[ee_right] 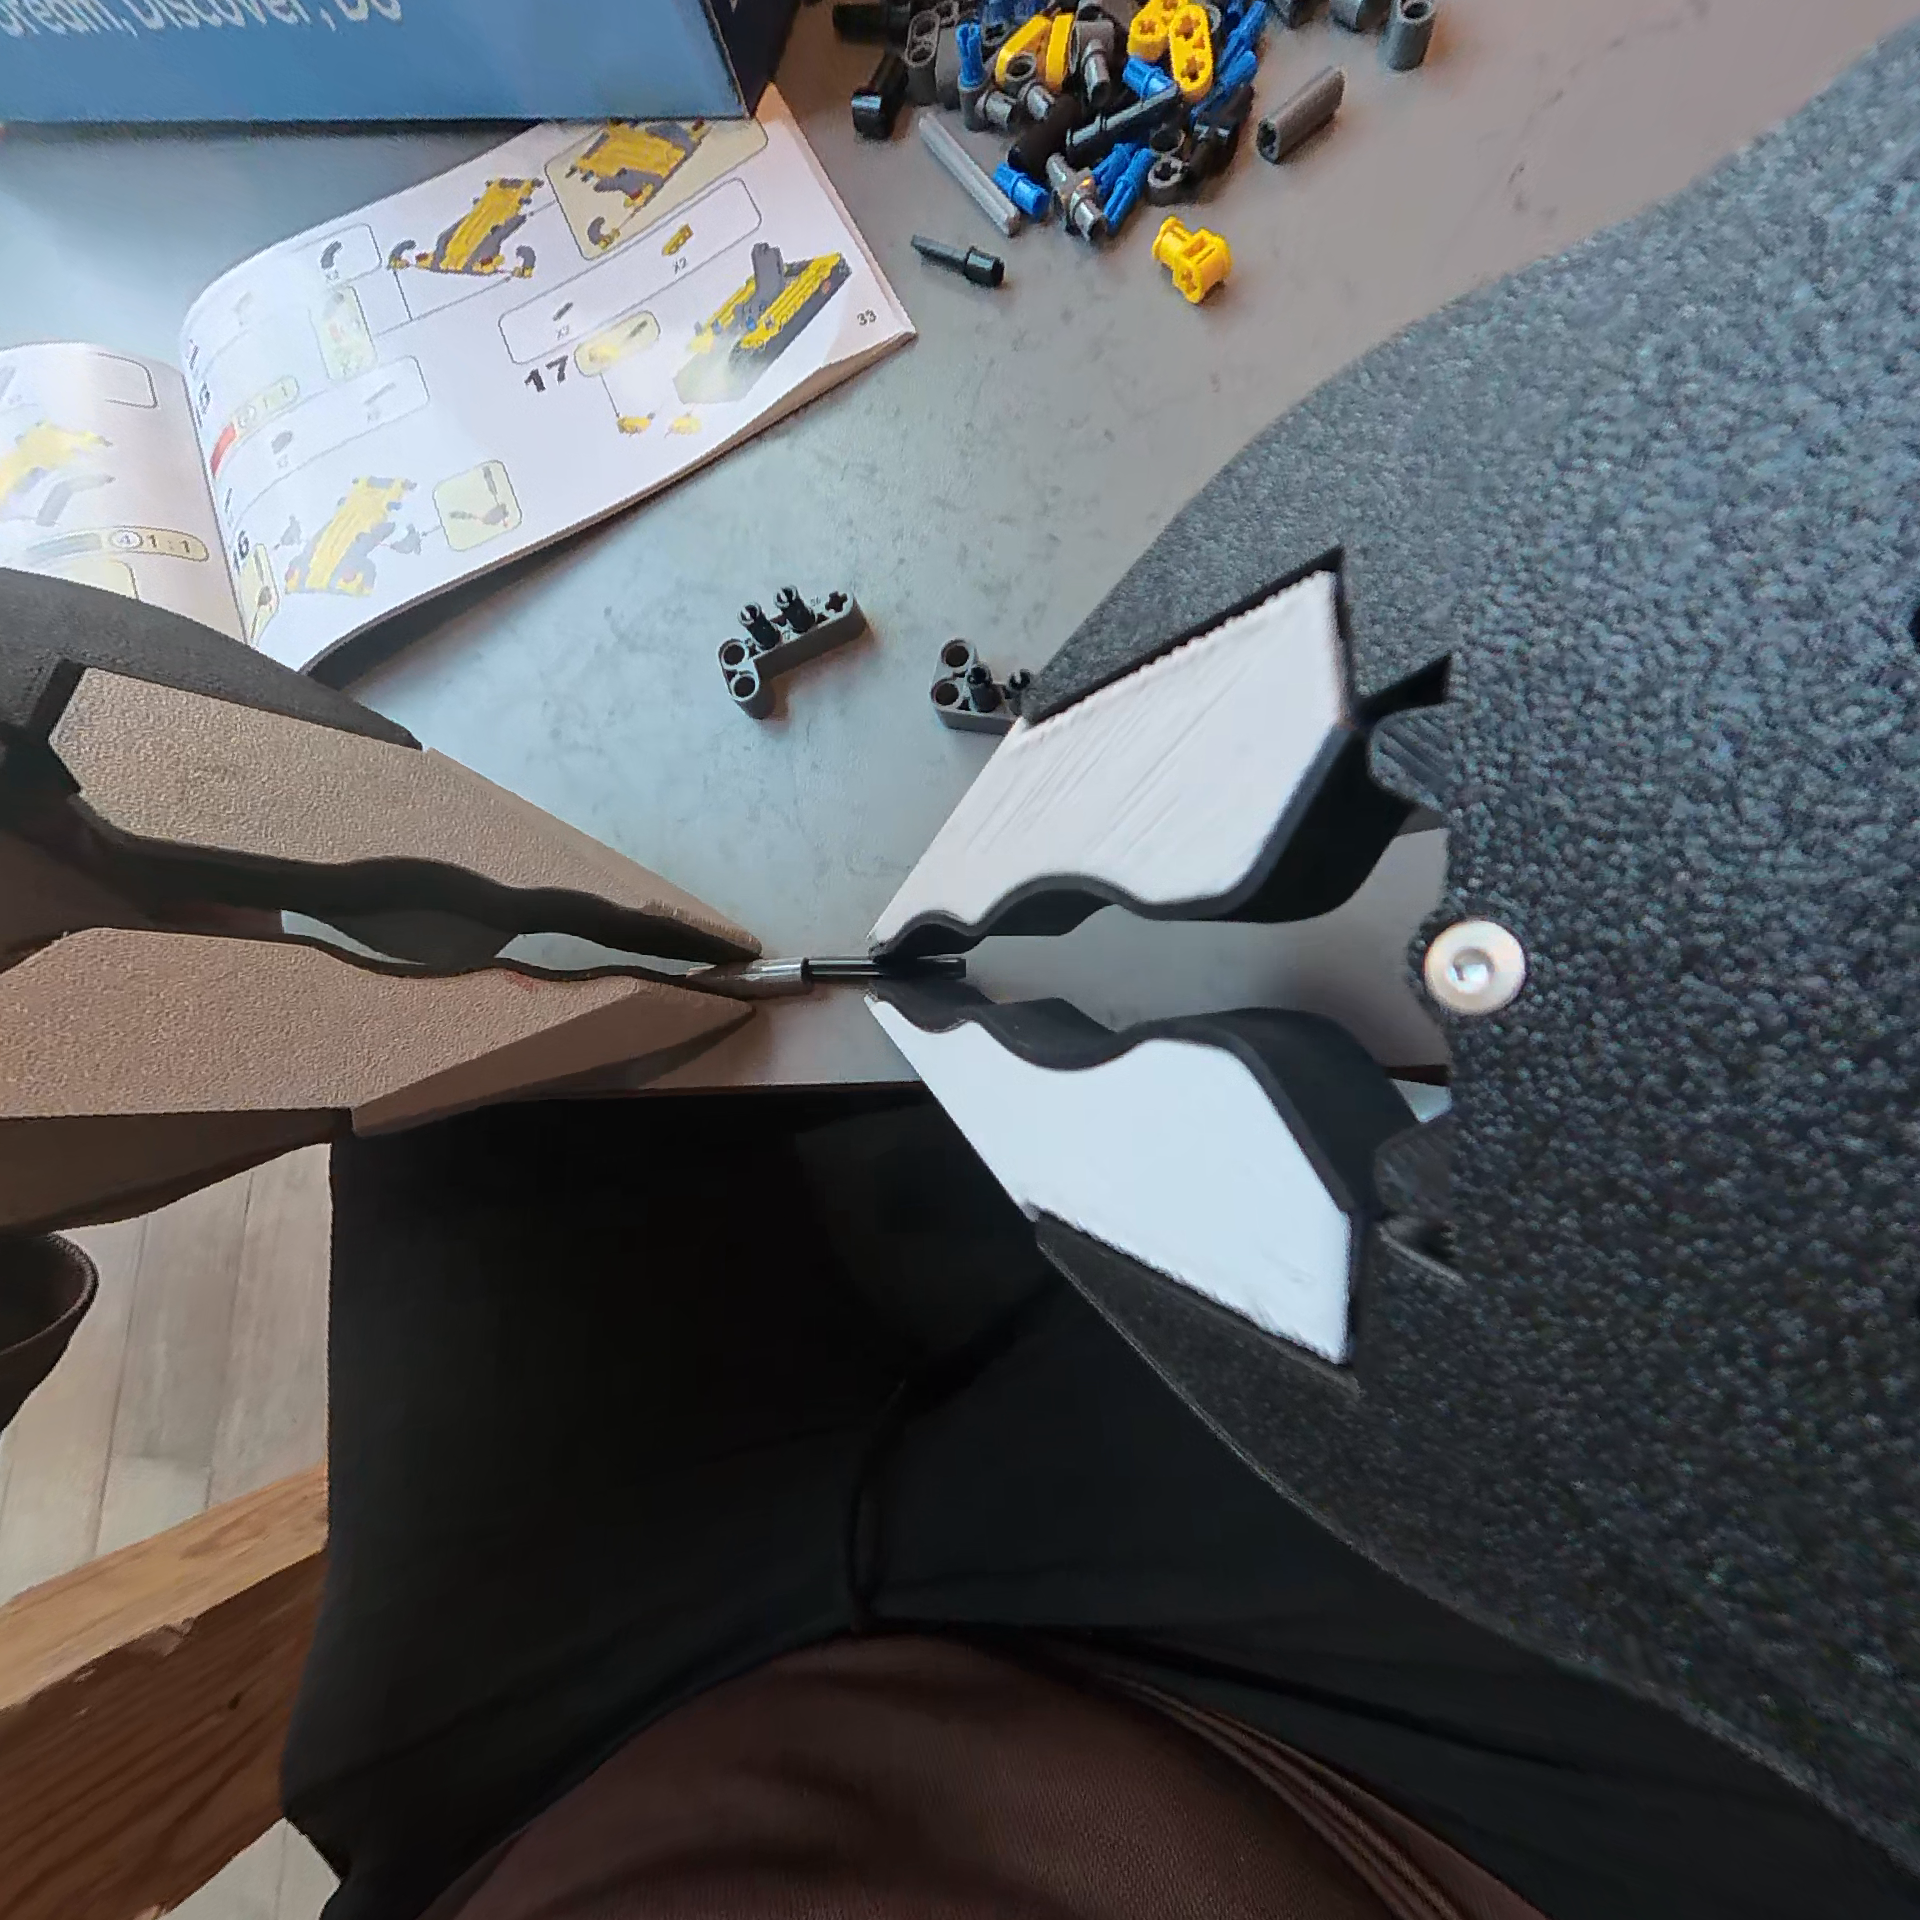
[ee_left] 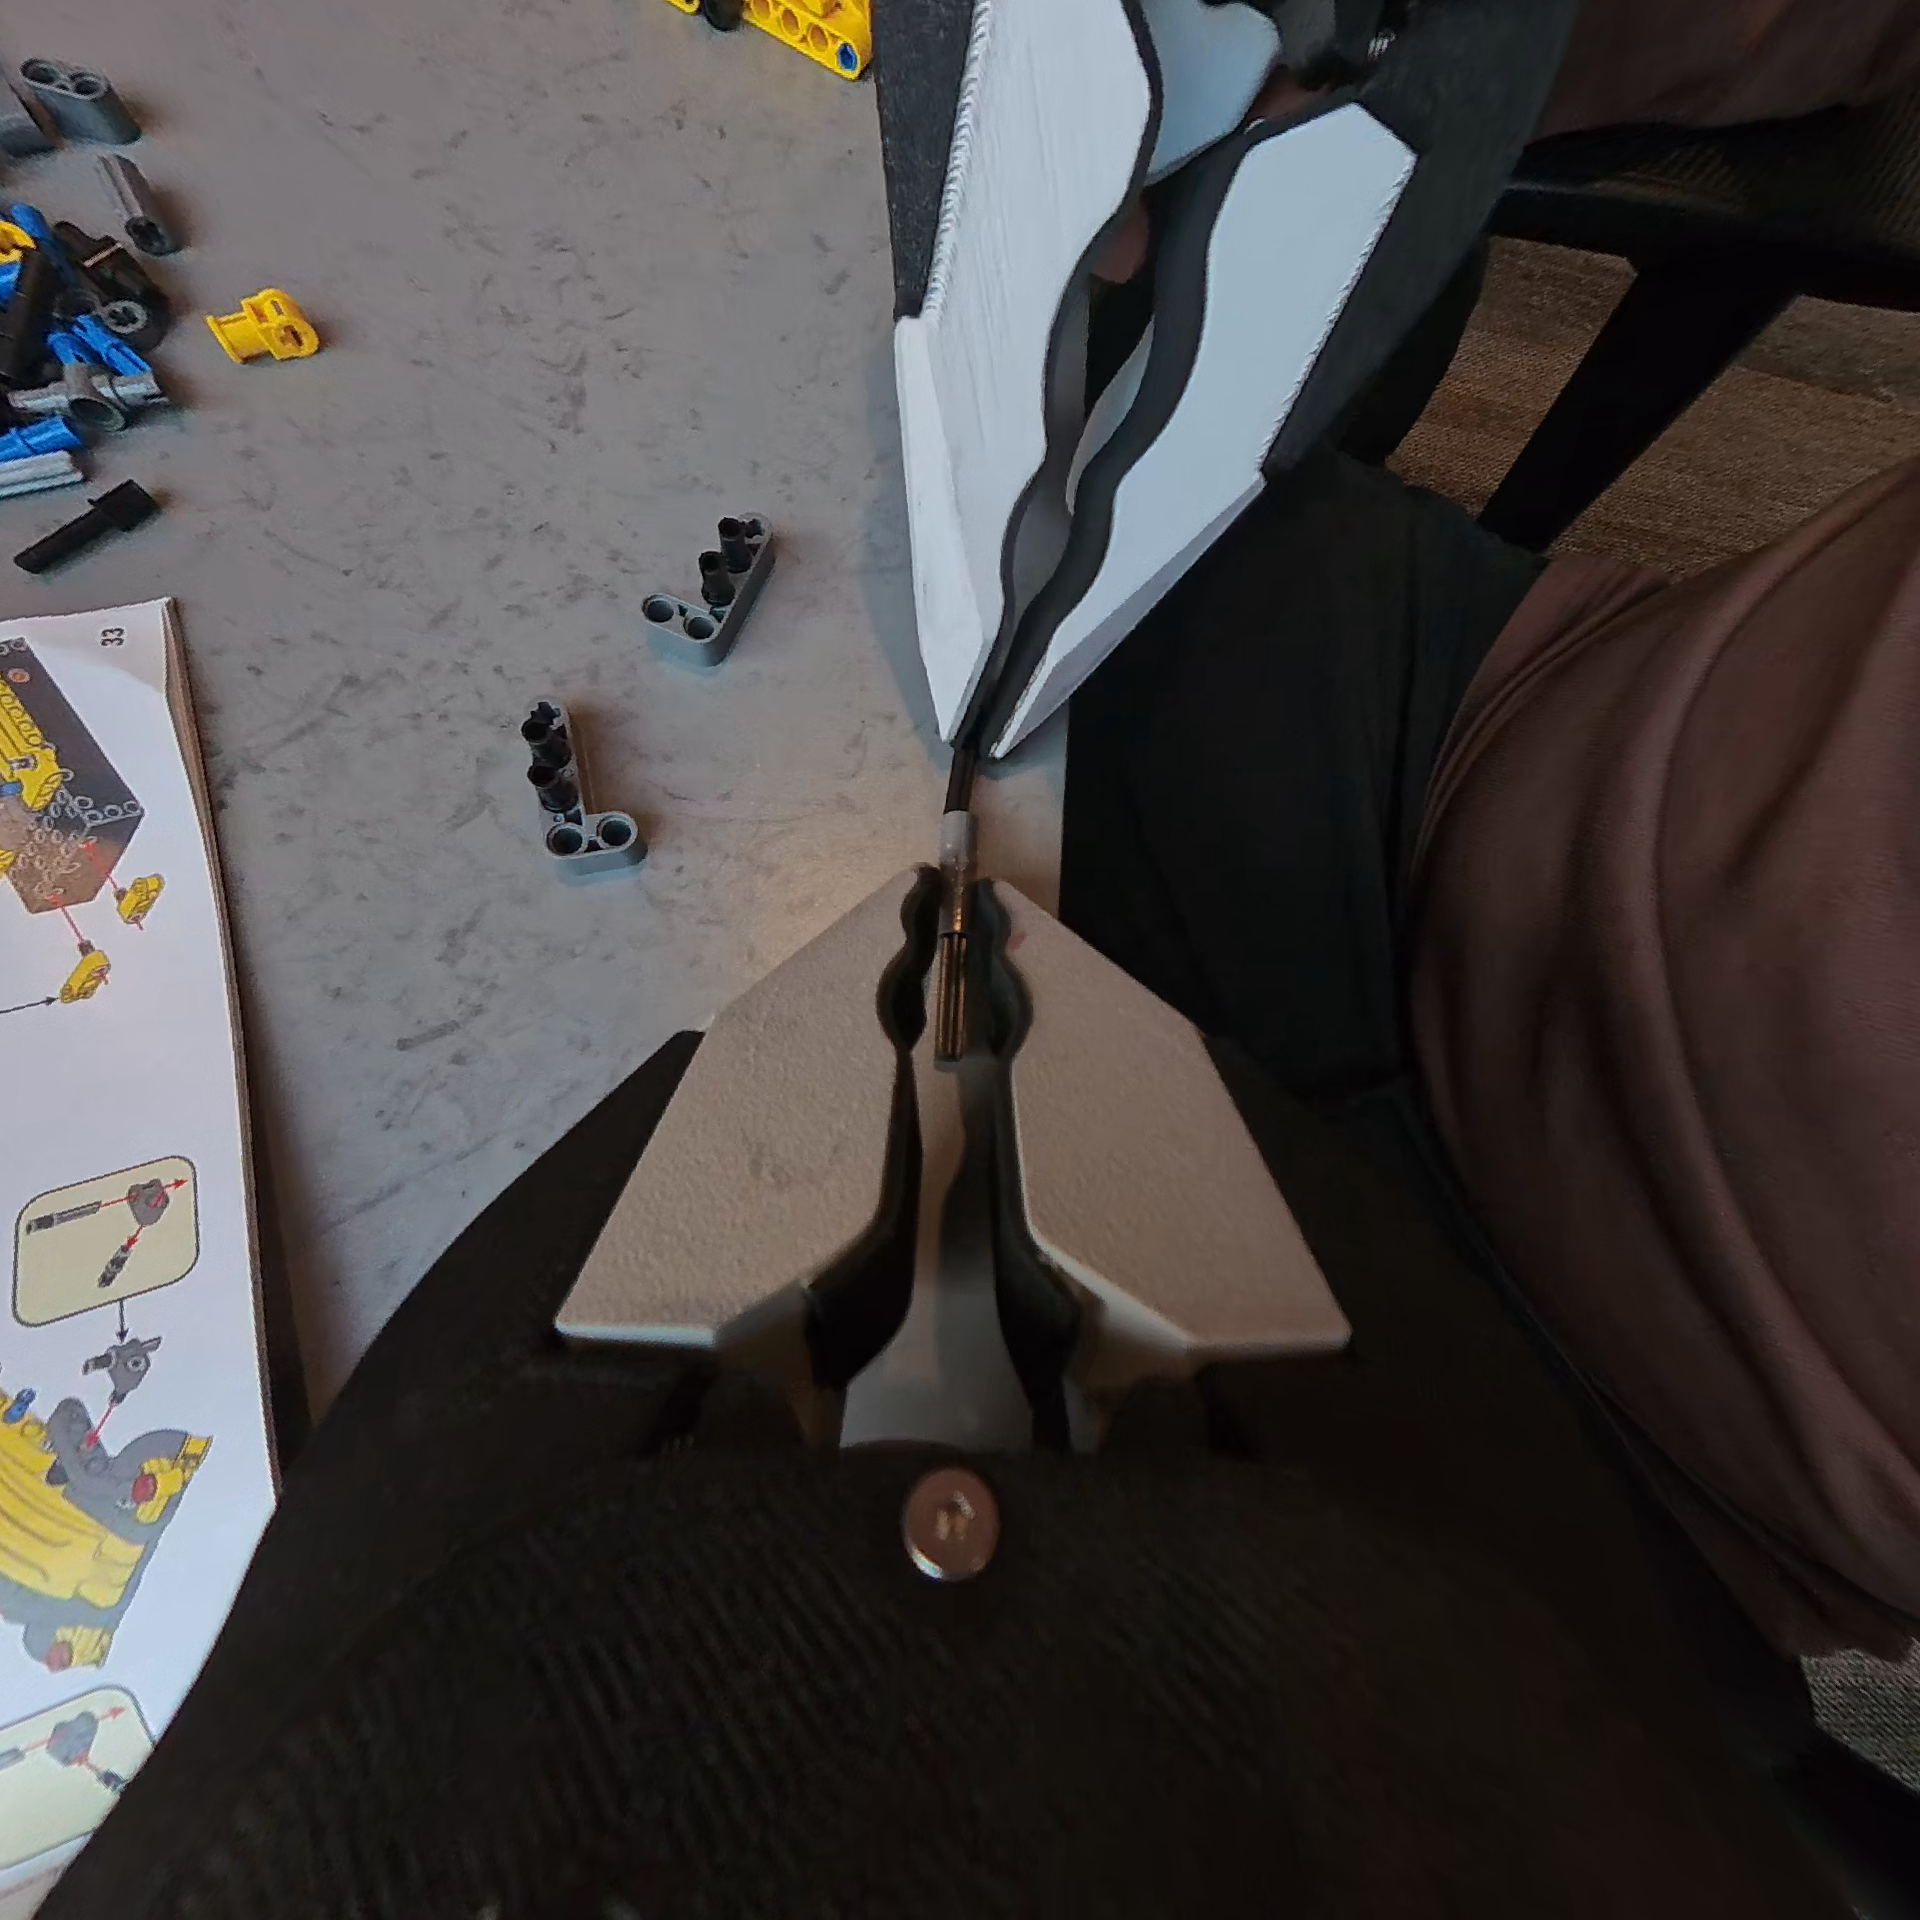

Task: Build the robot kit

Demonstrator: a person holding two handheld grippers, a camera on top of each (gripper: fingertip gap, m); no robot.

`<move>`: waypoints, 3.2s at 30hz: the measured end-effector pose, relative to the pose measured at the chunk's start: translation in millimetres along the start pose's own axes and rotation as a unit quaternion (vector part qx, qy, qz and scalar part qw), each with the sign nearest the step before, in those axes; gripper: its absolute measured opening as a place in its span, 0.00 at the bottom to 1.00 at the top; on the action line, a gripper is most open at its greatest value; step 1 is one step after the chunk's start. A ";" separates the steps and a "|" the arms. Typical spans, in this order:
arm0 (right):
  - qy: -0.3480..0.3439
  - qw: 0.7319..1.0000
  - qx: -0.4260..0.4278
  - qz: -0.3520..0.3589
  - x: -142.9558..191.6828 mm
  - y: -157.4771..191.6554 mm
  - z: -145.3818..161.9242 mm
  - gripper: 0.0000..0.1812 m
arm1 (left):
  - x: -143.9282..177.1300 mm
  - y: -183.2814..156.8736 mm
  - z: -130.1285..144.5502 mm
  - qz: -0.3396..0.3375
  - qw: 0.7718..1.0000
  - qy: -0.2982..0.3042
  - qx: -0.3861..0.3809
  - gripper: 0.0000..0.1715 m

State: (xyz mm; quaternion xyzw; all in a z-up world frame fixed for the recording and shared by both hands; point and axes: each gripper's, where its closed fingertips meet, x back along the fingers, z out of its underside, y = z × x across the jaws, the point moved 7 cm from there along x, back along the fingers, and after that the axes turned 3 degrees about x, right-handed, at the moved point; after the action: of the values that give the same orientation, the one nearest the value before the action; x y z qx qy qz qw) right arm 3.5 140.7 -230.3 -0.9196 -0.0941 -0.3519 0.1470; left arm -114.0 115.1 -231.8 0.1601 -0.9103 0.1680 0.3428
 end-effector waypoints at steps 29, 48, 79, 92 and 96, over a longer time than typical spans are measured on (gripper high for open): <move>0.001 0.995 -0.085 -0.046 12.7 -2.6 15.9 0.02 | 0.1 -1.1 0.3 -0.006 1.000 0.000 -0.008 0.02; -0.025 0.986 -0.148 -0.079 14.4 -7.1 13.0 0.02 | 1.3 -5.2 0.4 -0.009 0.999 0.002 -0.031 0.08; -0.075 0.960 -0.218 -0.157 11.0 -3.4 7.3 0.01 | -8.0 -27.1 -12.3 -0.063 0.986 0.009 -0.151 0.01; -0.066 0.995 -0.060 -0.040 17.8 4.0 -3.5 0.02 | -0.9 -19.6 -15.0 -0.011 0.997 -0.040 -0.073 0.01; -0.069 0.995 -0.061 -0.035 17.5 3.2 -3.9 0.02 | 0.1 -18.0 -14.6 -0.004 0.997 -0.048 -0.063 0.01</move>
State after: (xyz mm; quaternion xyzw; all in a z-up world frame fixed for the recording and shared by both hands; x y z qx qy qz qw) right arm 14.8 137.6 -216.3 -0.9452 -0.1141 -0.2973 0.0714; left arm -98.5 105.0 -217.8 0.1497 -0.9337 0.1007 0.3092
